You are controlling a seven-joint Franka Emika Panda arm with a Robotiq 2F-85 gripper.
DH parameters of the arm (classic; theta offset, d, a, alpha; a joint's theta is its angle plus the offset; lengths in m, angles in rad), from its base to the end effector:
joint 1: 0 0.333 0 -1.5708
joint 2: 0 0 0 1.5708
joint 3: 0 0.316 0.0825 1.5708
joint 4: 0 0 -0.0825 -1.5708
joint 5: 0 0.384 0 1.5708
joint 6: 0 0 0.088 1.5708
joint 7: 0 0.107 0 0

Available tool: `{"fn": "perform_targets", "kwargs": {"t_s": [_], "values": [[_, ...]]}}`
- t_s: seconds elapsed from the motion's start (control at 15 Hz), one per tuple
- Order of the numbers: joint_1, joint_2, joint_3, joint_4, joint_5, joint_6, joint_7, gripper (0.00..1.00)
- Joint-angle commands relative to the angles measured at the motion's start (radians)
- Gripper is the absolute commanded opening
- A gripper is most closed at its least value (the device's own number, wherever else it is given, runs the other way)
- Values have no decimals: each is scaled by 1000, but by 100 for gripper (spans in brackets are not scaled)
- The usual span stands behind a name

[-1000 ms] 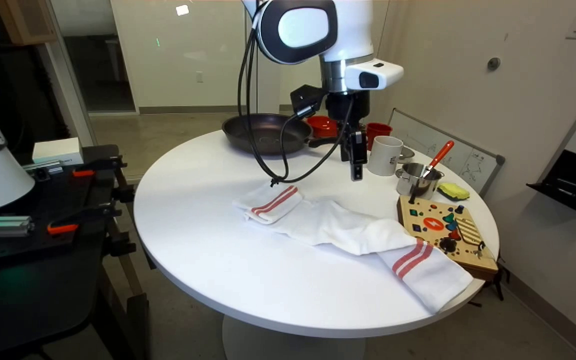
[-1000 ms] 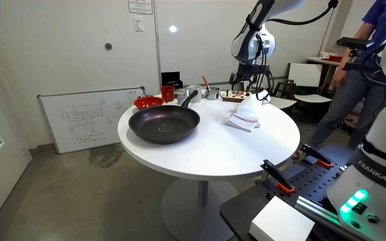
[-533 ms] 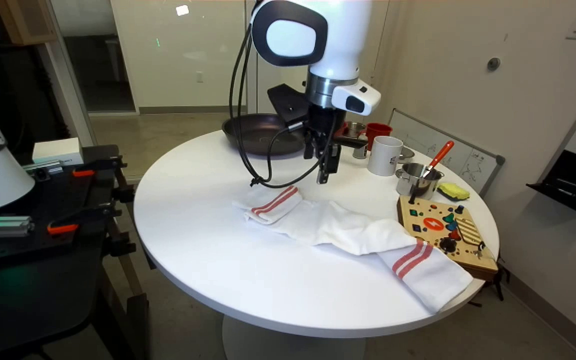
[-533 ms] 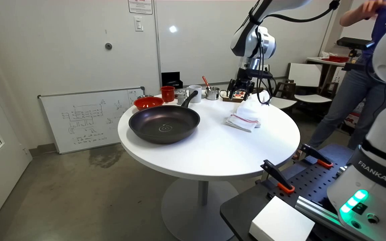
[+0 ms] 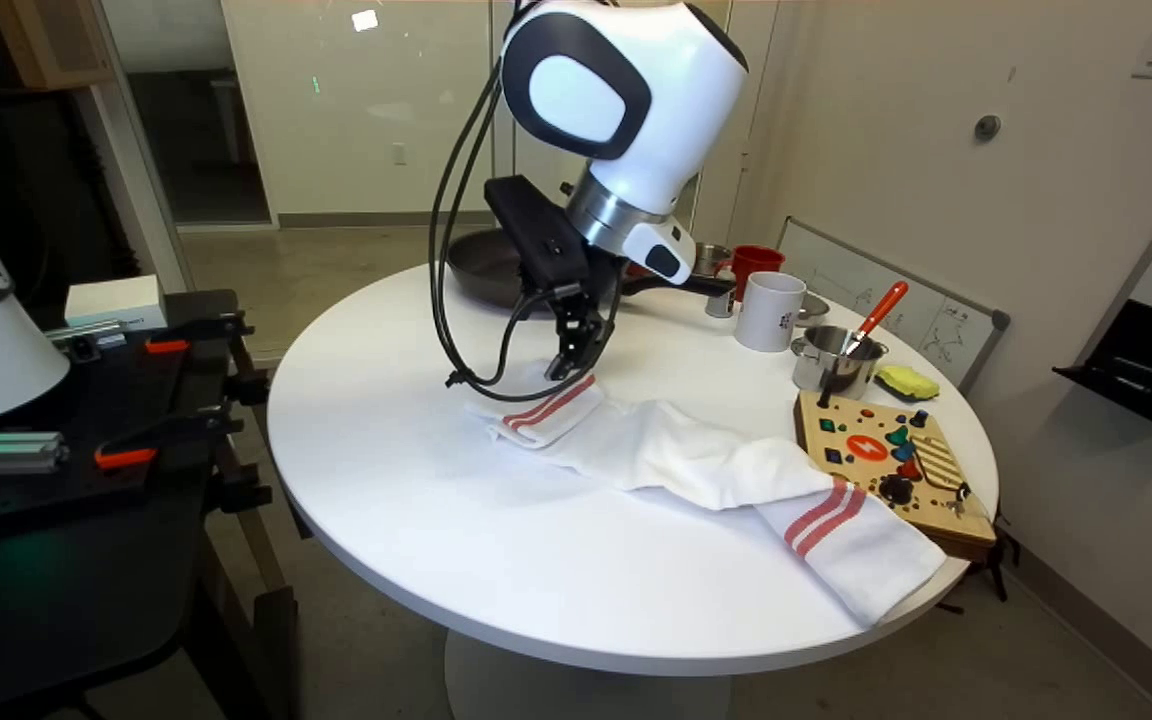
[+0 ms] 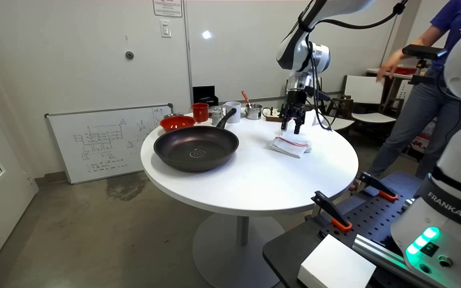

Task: Unfold the towel on the table

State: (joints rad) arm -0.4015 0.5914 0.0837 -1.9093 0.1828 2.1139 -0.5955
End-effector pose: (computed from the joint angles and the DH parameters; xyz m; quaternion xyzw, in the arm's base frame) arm 0.5560 -0.1743 0.1606 -0.9746 -0.0719 0.1313 0.1668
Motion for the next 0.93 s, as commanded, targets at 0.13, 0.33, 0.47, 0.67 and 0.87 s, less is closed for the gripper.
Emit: {"fn": "perform_targets", "kwargs": {"t_s": [0.13,0.33,0.47,0.67,0.87], "values": [[68,-24,-39,-20,-105,-151,-153,100],[97,-34,-49,-52,-176,-77,-223,100],[104,-38,-50,-74,-193,-20,-264,100],[107,-45,-48,-105,-196,53,-313,100],[103,-55,-42,-146,-186,134,-369,100]]}}
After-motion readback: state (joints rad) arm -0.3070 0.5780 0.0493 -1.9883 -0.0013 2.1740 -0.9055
